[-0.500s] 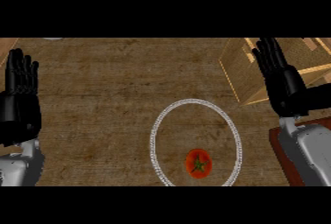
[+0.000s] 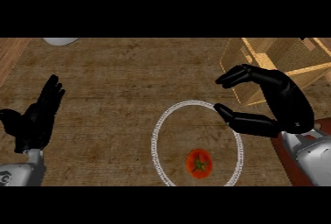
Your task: Pick the tomato from the placemat and place it in the basket
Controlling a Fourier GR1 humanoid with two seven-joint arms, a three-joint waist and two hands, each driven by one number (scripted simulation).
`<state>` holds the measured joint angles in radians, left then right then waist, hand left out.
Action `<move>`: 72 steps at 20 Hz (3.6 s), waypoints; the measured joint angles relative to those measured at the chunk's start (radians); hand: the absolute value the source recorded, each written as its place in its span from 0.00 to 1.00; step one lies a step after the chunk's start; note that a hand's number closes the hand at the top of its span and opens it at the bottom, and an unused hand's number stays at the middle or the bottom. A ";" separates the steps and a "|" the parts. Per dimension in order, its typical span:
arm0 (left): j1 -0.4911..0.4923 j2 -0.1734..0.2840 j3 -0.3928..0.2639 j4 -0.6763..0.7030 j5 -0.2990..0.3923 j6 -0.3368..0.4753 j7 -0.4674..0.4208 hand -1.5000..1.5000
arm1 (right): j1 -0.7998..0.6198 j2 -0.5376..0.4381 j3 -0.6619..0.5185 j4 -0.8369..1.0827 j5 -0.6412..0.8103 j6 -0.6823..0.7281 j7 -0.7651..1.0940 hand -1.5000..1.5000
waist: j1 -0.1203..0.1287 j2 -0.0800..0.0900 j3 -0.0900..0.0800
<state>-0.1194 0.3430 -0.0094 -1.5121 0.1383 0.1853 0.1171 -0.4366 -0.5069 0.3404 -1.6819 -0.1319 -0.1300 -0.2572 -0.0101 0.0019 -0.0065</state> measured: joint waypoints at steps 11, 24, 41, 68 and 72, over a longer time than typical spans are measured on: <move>-0.037 0.037 0.019 0.093 0.050 -0.087 0.079 0.50 | 0.068 0.296 0.438 -0.084 0.678 -0.315 0.310 0.00 | -0.012 -0.014 0.002; -0.023 0.061 0.053 0.117 0.070 -0.106 0.094 0.50 | -0.070 0.226 0.388 -0.289 1.037 0.194 1.114 0.00 | -0.058 -0.035 -0.002; -0.041 0.039 0.050 0.137 0.057 -0.131 0.062 0.50 | 0.078 0.253 0.282 -0.669 0.758 0.613 1.336 0.00 | -0.021 -0.012 0.005; -0.057 0.006 0.082 0.097 0.026 -0.176 0.095 0.50 | 0.478 0.233 0.327 -0.304 1.046 0.018 0.746 0.00 | 0.009 -0.002 0.007; -0.081 -0.010 0.082 0.105 -0.001 -0.168 0.103 0.50 | 0.474 0.252 0.303 -0.197 1.052 0.010 0.702 0.00 | 0.009 -0.002 0.007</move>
<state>-0.1999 0.3330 0.0721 -1.4067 0.1375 0.0174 0.2206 0.0377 -0.2544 0.6438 -1.8789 0.9199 -0.1204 0.4449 -0.0008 0.0000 0.0002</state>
